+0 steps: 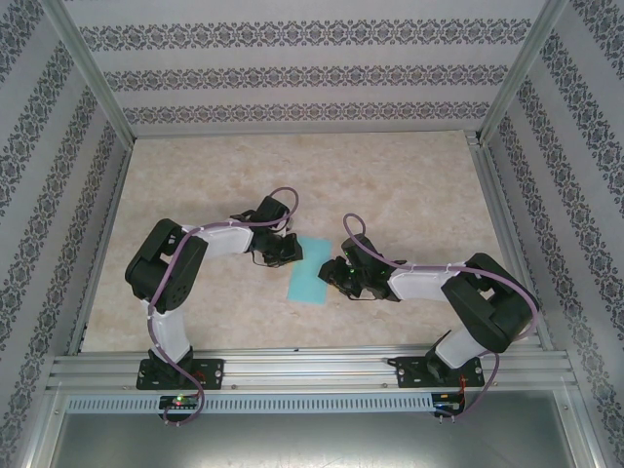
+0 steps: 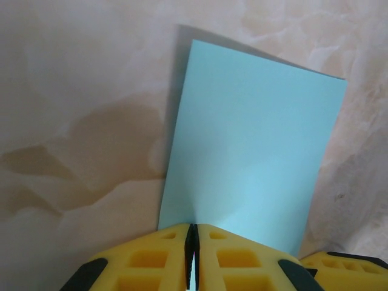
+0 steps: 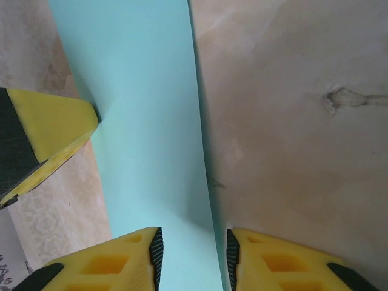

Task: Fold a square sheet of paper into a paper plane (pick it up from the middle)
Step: Third fold the triangle at the center of the table.

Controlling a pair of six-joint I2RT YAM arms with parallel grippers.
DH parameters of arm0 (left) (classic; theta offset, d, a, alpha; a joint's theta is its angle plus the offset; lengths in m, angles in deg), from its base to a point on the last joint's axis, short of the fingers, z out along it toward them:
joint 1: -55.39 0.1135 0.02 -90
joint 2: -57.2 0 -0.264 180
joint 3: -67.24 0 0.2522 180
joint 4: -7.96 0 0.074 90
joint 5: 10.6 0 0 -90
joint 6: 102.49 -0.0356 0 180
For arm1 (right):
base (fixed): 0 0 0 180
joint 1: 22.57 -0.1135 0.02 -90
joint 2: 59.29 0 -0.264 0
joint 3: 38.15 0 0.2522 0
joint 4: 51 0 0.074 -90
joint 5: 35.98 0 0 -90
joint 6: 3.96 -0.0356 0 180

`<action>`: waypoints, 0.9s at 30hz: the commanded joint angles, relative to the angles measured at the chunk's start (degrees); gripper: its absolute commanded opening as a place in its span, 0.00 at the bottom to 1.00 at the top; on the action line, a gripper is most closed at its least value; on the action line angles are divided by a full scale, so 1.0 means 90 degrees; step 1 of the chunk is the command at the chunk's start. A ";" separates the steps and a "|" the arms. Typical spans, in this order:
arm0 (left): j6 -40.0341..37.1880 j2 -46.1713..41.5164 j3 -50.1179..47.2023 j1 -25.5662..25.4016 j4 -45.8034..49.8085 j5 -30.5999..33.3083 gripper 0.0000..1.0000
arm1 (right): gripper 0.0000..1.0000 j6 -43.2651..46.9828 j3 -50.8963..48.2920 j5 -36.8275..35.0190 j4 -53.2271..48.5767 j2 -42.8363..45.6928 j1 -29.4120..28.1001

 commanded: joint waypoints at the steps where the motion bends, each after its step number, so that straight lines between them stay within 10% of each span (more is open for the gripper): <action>1: 0.0236 0.0034 -0.0265 0.0140 0.0432 0.0212 0.14 | 0.36 -0.0139 -0.0093 0.0011 0.0501 0.0014 -0.0064; 27: 0.0433 -0.0151 -0.0448 0.0211 0.0216 0.0104 0.14 | 0.37 -0.0234 -0.0299 -0.0074 0.0700 0.0206 -0.0205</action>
